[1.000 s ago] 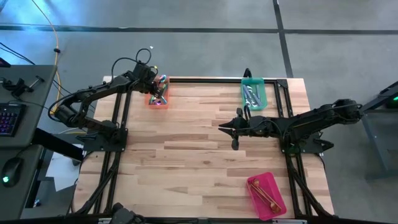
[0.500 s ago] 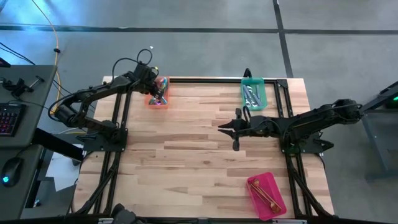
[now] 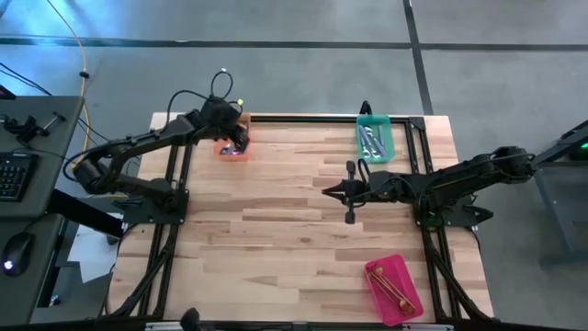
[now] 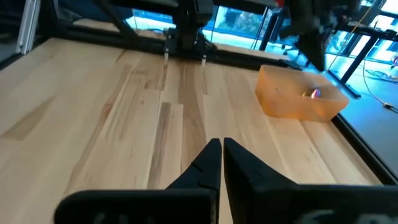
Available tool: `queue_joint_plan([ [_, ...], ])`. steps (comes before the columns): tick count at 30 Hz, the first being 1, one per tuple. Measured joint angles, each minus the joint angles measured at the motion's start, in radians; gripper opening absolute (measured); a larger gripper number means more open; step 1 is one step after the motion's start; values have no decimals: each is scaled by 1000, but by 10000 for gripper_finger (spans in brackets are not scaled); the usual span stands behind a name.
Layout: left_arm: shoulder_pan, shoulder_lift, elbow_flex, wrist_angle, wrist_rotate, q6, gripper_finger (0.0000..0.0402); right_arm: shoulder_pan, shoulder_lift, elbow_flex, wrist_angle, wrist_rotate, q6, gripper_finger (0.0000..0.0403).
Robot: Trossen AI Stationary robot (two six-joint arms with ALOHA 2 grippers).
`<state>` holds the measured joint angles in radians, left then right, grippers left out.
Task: Sort silverware by color (type)
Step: Return to Home Position
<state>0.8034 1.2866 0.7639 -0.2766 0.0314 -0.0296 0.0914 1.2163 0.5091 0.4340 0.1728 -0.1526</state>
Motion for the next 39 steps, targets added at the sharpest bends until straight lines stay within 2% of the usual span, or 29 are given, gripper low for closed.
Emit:
queue_joint_plan([
  [3, -86, -33, 0, 57, 8, 0, 5, -4, -4, 0, -26, -1, -2, 1],
  [9, -268, -49, 0, 213, -16, 27, 6, -20, -93, 0, -159, -12, 39, 0],
  [15, -423, -40, 0, 321, 10, 85, 3, -20, -163, -1, -249, 11, 15, 0],
  [23, -561, 31, 1, 445, 10, 119, 1, -40, -165, -1, -253, 5, 15, 0],
  [28, -618, 140, 1, 555, 10, 115, 1, -39, -165, -1, -250, 2, 18, 0],
  [30, -643, 197, 0, 624, 10, 113, 0, -39, -165, -27, -190, 2, 21, 0],
  [36, -708, 322, 0, 805, 39, 113, 0, -40, -165, -241, 189, -21, 81, 0],
  [39, -731, 357, 0, 852, 41, 112, 0, -35, -191, -323, 289, -18, 109, 0],
])
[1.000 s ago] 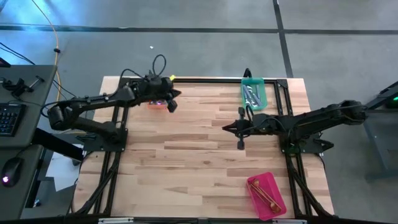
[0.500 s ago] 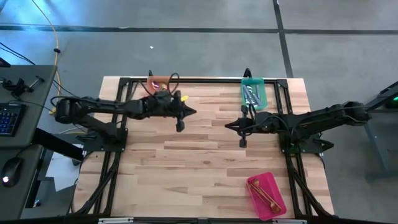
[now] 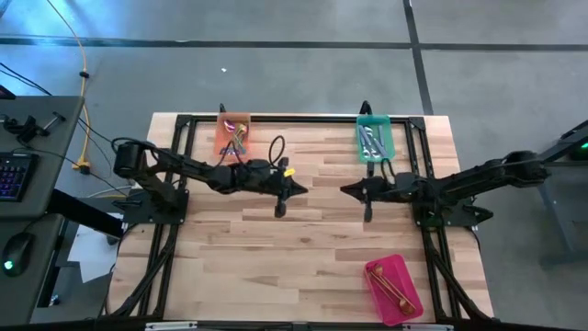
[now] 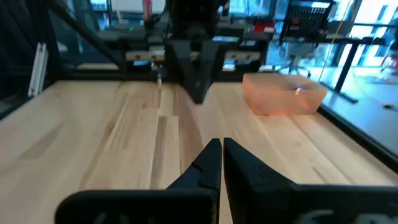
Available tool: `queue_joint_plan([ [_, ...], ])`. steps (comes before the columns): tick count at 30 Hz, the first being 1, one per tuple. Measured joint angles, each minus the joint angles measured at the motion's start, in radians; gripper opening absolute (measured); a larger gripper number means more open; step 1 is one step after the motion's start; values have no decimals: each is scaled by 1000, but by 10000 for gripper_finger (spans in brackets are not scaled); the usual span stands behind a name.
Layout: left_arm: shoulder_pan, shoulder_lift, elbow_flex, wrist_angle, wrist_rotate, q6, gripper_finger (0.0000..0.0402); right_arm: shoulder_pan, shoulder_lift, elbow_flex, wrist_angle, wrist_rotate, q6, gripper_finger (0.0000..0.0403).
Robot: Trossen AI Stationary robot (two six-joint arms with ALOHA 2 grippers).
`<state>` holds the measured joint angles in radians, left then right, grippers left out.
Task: Sort silverware by color (type)
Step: Return to Home Position
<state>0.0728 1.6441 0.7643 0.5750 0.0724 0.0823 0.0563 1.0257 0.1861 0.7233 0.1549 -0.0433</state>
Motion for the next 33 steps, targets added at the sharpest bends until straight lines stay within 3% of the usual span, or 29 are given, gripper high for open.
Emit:
queue_joint_plan([
  [6, -39, 24, -50, 116, 0, -2, 0, 13, -151, -59, -33, 51, -13, 0],
  [12, -42, 6, -244, 434, 9, -79, 0, 13, -340, -59, -251, 84, -17, 0],
  [16, -49, -42, -353, 516, 3, -108, 0, 13, -444, -60, -350, 99, -22, 0],
  [26, -46, -351, -612, 525, -23, -131, 0, -11, -668, -60, -619, 168, 1, 0],
  [33, -14, -562, -752, 462, -62, -148, 0, -20, -799, -118, -617, 141, -33, 0],
])
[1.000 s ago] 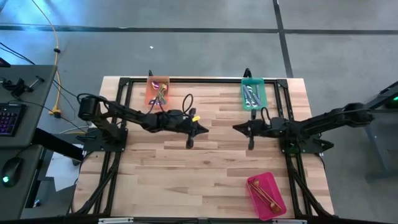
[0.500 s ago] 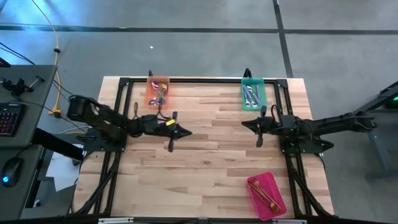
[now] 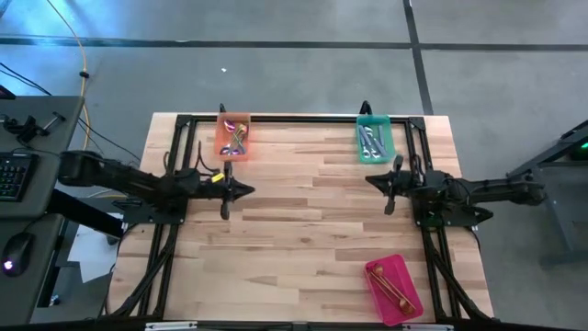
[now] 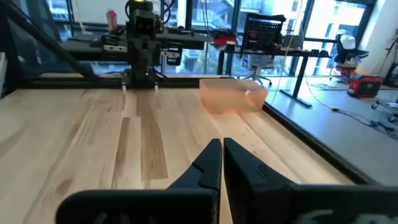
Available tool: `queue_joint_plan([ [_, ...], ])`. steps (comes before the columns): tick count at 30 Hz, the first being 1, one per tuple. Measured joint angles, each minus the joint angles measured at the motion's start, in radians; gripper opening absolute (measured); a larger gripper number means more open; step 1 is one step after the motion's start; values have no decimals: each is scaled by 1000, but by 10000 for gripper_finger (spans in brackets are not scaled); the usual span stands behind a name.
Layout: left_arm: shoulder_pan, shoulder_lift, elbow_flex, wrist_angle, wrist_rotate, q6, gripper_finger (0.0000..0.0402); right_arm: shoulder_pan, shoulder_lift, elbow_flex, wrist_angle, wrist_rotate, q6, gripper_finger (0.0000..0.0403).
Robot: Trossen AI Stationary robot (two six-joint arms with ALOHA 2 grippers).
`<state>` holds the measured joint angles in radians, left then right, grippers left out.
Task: Sort silverware by color (type)
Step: Return to Home Position
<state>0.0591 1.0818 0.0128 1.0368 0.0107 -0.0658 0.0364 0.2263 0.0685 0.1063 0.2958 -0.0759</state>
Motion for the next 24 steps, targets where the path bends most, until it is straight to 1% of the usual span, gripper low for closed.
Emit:
queue_joint_plan([
  [3, 2, -82, -1, -83, 2, 14, 0, -23, -65, -59, 19, -41, 24, 0],
  [6, 2, -139, -2, -152, 3, 27, 0, -39, -123, -58, -51, -54, 53, 0],
  [8, 2, -187, -1, -175, 2, 41, 0, -39, -156, -58, -54, -65, 32, 0],
  [11, 1, -256, -2, -280, -6, 25, 0, -36, -208, -58, -51, -67, -10, 0],
  [12, 0, -281, -2, -293, -6, 21, 0, -36, -221, -59, -52, -66, -21, 0],
  [16, -3, -406, -2, -434, -13, 34, 0, -45, -218, -59, -51, -52, -40, 0],
  [19, -1, -508, -1, -541, -41, 38, 0, -62, -214, -59, -52, -50, -30, 0],
  [24, -1, -705, -1, -717, -42, 52, 0, -118, -211, -59, -53, -43, 3, 0],
])
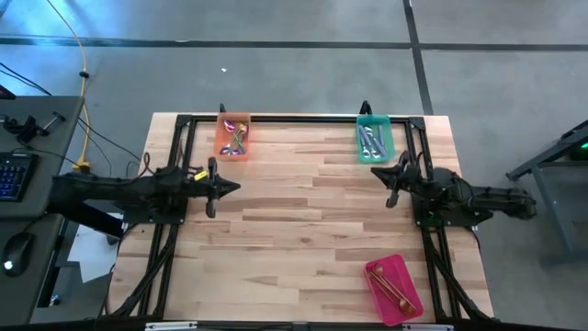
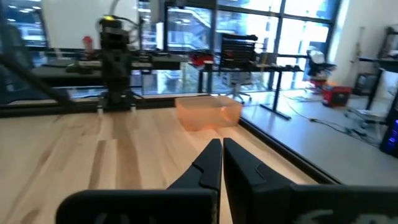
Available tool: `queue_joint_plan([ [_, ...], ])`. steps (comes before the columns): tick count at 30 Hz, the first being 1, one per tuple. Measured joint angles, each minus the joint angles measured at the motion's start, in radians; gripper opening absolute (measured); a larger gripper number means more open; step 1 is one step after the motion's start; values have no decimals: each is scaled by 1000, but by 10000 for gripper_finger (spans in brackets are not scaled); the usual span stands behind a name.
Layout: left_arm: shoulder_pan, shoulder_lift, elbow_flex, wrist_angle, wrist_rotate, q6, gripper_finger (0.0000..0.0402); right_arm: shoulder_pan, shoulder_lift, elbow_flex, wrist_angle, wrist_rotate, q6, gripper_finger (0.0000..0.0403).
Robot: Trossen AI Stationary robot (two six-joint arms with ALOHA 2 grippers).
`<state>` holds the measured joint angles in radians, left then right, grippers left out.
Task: Sort silverware by color (type)
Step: Return to Home Position
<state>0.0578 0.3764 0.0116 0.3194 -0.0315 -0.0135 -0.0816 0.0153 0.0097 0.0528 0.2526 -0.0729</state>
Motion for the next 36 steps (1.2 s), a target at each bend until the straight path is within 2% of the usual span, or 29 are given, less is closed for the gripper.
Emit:
queue_joint_plan([
  [8, 1, -368, 0, -277, 0, -9, 0, -86, 5, 0, -5, -48, 4, 0],
  [11, 0, -372, 3, -314, 4, -19, 0, -89, 1, 0, -5, -37, 1, 0],
  [19, 15, -371, 2, -301, -55, -10, 0, -89, -1, 0, 7, 90, 30, 0],
  [27, 34, -367, 2, -301, -58, -116, 1, -89, 38, -1, 12, 137, 56, 0],
  [36, 34, -352, 2, -302, -55, -107, 1, -89, 36, -1, 14, 137, 40, 0],
])
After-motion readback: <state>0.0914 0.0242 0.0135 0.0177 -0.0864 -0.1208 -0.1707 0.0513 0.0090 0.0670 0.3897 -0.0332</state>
